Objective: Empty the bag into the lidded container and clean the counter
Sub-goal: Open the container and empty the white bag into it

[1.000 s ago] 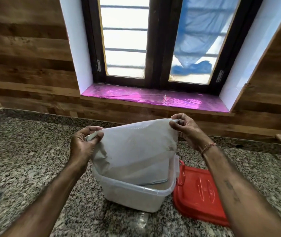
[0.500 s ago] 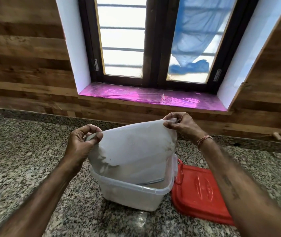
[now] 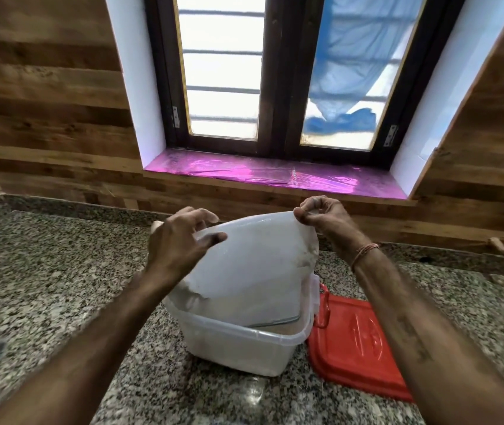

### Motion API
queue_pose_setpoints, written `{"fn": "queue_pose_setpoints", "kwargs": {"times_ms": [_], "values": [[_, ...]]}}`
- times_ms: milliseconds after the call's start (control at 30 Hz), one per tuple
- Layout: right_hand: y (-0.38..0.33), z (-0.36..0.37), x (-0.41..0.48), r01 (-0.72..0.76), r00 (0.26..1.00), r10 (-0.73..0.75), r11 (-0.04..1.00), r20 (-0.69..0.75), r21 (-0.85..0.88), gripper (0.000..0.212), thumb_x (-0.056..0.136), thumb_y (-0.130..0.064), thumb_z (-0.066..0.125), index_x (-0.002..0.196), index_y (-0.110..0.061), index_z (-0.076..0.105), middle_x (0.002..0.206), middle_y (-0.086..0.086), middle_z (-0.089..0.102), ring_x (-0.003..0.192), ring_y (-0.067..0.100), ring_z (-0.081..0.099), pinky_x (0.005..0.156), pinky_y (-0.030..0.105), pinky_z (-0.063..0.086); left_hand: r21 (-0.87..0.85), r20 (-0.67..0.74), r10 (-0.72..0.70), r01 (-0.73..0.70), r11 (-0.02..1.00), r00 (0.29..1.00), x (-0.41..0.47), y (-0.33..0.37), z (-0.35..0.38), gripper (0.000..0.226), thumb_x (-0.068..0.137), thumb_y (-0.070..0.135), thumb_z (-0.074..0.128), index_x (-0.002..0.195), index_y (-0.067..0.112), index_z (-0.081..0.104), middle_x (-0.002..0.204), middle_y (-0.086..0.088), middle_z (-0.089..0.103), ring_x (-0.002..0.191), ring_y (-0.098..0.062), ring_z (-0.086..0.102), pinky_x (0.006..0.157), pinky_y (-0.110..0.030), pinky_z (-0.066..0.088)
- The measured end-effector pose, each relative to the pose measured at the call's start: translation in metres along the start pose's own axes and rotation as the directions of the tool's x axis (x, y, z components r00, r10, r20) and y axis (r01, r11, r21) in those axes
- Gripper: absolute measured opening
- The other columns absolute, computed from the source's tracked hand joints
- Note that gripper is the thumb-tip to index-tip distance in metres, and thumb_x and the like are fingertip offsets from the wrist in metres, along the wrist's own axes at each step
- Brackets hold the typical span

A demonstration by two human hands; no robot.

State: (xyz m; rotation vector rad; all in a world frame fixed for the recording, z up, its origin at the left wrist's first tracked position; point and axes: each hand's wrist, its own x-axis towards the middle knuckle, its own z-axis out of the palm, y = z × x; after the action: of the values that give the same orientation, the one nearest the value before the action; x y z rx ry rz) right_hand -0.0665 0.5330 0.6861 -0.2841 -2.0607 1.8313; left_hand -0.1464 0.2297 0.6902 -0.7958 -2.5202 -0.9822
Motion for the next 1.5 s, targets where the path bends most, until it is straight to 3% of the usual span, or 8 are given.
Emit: {"fn": "queue_pose_setpoints", "kwargs": {"times_ms": [167,367,533,800,1000,1200,1400,1500], "values": [[-0.008,0.000,-0.009,0.017,0.999,-0.018,1.000,0.037,0.017,0.021,0.075,-0.028,0.086,0.078,-0.018,0.068,0.085,-0.004,0.069,0.074,0.005,0.064,0.064,0.022,0.053,-0.011,0.019,0.039,-0.038,0.999,0.999,0.015,0.027,0.019,0.019,0.080,0.039,0.083,0.076,0.024,0.072,0.078,0.008,0.069,0.077,-0.019,0.066,0.068,-0.034,0.051],[0.010,-0.021,-0.028,-0.077,0.994,0.065,0.988,0.090,0.134,0.051,0.091,-0.034,0.075,0.136,-0.018,0.058,0.124,0.005,0.073,0.104,0.018,0.070,0.079,0.036,0.055,-0.185,0.084,-0.076,0.090,0.979,0.994,0.030,0.012,0.006,0.021,0.080,0.027,0.084,0.066,0.024,0.068,0.051,0.017,0.059,0.055,-0.007,0.056,0.063,-0.033,0.050],[0.033,-0.004,-0.047,-0.107,0.978,0.084,0.988,0.191,0.112,0.067,0.077,-0.038,0.083,0.120,0.011,0.066,0.114,0.023,0.073,0.096,0.024,0.071,0.080,0.029,0.060,-0.268,0.189,-0.079,0.129,0.955,0.979,0.029,0.013,0.004,0.019,0.086,0.017,0.080,0.070,0.014,0.070,0.044,0.019,0.054,0.043,0.001,0.044,0.052,-0.022,0.034],[0.027,-0.010,-0.055,0.010,0.999,-0.012,0.998,0.051,0.055,0.017,0.084,-0.023,0.080,0.078,-0.015,0.067,0.069,-0.004,0.063,0.061,0.006,0.049,0.058,0.022,0.038,-0.452,0.346,-0.062,0.224,0.863,0.936,0.033,-0.003,-0.006,0.023,0.093,0.017,0.074,0.073,0.009,0.066,0.053,0.001,0.051,0.050,-0.012,0.039,0.054,-0.024,0.027],[0.012,-0.001,-0.057,-0.082,0.988,0.065,0.990,0.141,0.118,0.056,0.087,-0.050,0.054,0.138,-0.027,0.060,0.128,-0.003,0.073,0.115,0.013,0.070,0.089,0.034,0.052,-0.431,0.402,-0.028,0.216,0.876,0.915,0.038,-0.001,-0.007,0.024,0.095,0.019,0.072,0.074,0.009,0.064,0.057,-0.003,0.051,0.052,-0.013,0.041,0.053,-0.024,0.029],[-0.010,0.003,-0.037,0.036,0.998,-0.027,0.985,-0.053,0.169,0.034,0.089,-0.018,0.078,0.112,0.004,0.068,0.100,0.016,0.070,0.075,0.011,0.068,0.059,0.020,0.053,-0.234,0.462,0.018,0.102,0.967,0.887,0.044,0.012,-0.001,0.027,0.093,0.018,0.074,0.067,0.022,0.065,0.051,0.013,0.054,0.046,-0.001,0.042,0.052,-0.024,0.036],[-0.017,0.014,-0.026,0.046,0.998,-0.039,0.988,-0.048,0.148,0.019,0.089,-0.020,0.080,0.100,-0.008,0.070,0.093,0.009,0.070,0.074,0.011,0.065,0.062,0.023,0.053,-0.135,0.284,0.106,-0.070,0.988,0.953,0.040,0.052,0.014,0.026,0.081,0.044,0.081,0.100,0.035,0.066,0.098,0.015,0.066,0.088,-0.010,0.062,0.073,-0.032,0.052],[-0.022,0.016,-0.025,0.061,0.998,-0.058,0.985,-0.024,0.161,0.030,0.089,-0.025,0.078,0.110,-0.006,0.069,0.098,0.006,0.071,0.082,0.013,0.067,0.067,0.025,0.055,-0.100,0.150,0.160,-0.146,0.984,0.976,0.043,0.077,0.027,0.022,0.078,0.042,0.083,0.091,0.029,0.070,0.091,0.014,0.068,0.083,-0.011,0.062,0.067,-0.028,0.044]]}}
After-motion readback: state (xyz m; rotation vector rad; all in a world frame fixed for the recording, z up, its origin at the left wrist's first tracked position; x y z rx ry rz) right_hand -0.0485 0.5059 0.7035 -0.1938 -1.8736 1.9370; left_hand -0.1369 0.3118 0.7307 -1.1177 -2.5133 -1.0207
